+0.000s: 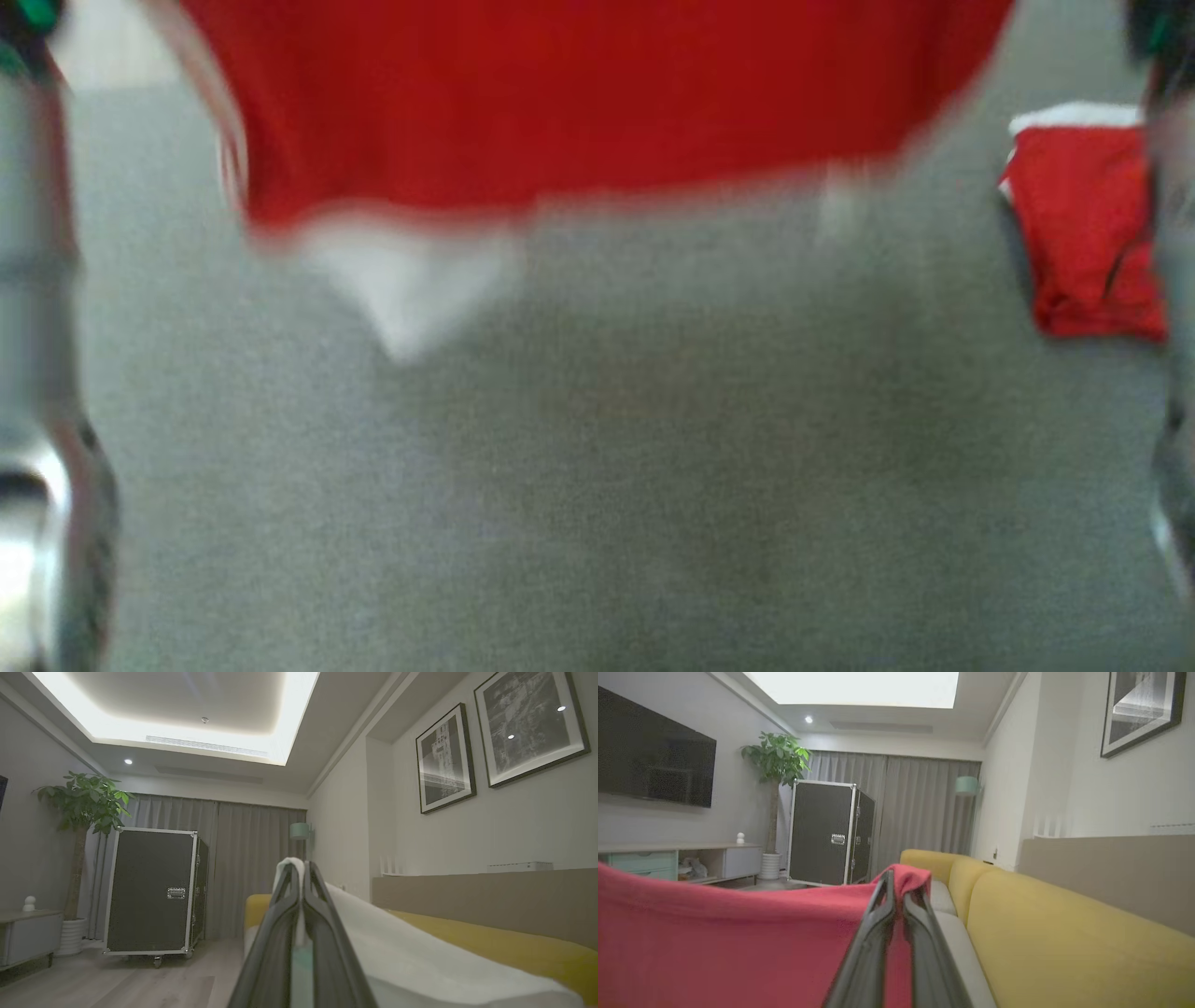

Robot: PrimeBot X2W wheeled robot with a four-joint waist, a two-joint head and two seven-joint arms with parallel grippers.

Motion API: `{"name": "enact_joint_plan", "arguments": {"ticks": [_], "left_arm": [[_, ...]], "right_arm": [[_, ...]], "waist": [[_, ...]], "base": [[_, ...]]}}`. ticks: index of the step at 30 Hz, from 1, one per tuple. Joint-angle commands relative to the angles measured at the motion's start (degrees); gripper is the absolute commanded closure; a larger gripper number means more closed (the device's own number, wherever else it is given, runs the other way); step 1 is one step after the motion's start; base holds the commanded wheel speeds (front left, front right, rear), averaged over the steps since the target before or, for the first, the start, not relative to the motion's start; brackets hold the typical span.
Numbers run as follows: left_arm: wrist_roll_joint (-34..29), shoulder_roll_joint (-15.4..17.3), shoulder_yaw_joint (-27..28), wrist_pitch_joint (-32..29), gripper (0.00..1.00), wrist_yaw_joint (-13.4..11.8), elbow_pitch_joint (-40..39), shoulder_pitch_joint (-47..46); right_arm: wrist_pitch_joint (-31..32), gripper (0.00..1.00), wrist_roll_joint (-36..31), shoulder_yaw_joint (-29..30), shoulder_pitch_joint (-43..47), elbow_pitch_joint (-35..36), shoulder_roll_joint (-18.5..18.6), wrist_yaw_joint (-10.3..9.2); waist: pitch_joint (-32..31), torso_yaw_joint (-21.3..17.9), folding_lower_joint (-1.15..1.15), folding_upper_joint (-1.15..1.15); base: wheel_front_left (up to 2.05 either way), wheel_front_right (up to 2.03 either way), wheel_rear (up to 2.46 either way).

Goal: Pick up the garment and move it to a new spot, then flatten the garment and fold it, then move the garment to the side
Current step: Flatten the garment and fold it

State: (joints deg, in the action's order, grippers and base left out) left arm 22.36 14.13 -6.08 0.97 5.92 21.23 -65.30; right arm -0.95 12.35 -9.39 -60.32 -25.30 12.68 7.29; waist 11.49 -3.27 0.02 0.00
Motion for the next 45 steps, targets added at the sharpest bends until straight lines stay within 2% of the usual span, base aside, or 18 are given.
{"name": "enact_joint_plan", "arguments": {"ticks": [1,6,11,16,19,20,23,28,35,45], "left_arm": [[-1.2,3.5,0.8,1.7,1.0,0.3,1.5,-6.3],[-4.0,4.2,-1.4,8.8,1.0,0.8,11.8,-17.7],[-2.0,2.9,-2.7,12.1,1.0,1.3,20.1,-19.8],[1.3,0.8,-7.3,13.5,1.0,1.5,23.9,-12.8],[5.6,0.3,-10.4,13.7,1.0,1.5,24.7,-5.5],[5.6,0.3,-10.4,13.7,1.0,1.5,24.7,-5.5],[9.9,0.8,-13.6,13.8,1.0,1.6,25.0,2.4],[16.2,5.1,-21.6,13.8,1.0,1.6,21.6,16.5],[20.5,11.9,-30.0,10.6,1.0,1.6,15.2,28.8],[28.5,21.5,-36.8,0.6,1.0,1.6,1.4,39.9]], "right_arm": [[-3.0,1.0,-0.2,-0.8,-5.8,-2.2,-0.2,0.2],[-11.4,1.0,-2.1,0.6,-16.5,-15.1,-0.8,0.2],[-13.7,1.0,-3.2,0.9,-17.6,-23.2,-0.9,0.2],[-13.6,1.0,-0.3,-0.3,-12.3,-31.9,-1.2,0.2],[-12.3,1.0,0.9,-4.3,-8.2,-36.7,-0.6,0.2],[-12.3,1.0,0.9,-4.3,-8.2,-36.7,-0.6,0.2],[-10.5,1.0,3.0,-8.8,-3.6,-39.5,-0.3,0.2],[-5.8,1.0,9.5,-20.7,5.1,-37.9,1.5,0.2],[0.2,1.0,19.7,-34.0,12.7,-29.9,8.2,0.2],[6.2,1.0,32.9,-45.7,19.2,-20.0,17.3,0.2]], "waist": [[5.6,-0.1,-0.02,0.0],[7.7,0.4,-0.02,0.0],[8.1,1.3,-0.02,0.0],[7.4,3.3,-0.02,0.0],[6.2,4.6,-0.02,0.0],[6.2,4.6,-0.02,0.0],[4.4,5.4,-0.02,0.0],[0.1,5.9,-0.02,0.0],[-5.3,5.8,-0.02,0.0],[-12.5,5.5,-0.02,0.0]], "base": [[0.0,0.0,0.0],[0.0,0.0,0.0],[0.0,0.0,0.0],[0.0,0.0,0.0],[0.0,0.0,0.0],[0.0,0.0,0.0],[0.0,0.0,0.0],[0.0,0.0,0.0],[0.0,0.0,0.0],[0.0,0.0,0.0]]}}
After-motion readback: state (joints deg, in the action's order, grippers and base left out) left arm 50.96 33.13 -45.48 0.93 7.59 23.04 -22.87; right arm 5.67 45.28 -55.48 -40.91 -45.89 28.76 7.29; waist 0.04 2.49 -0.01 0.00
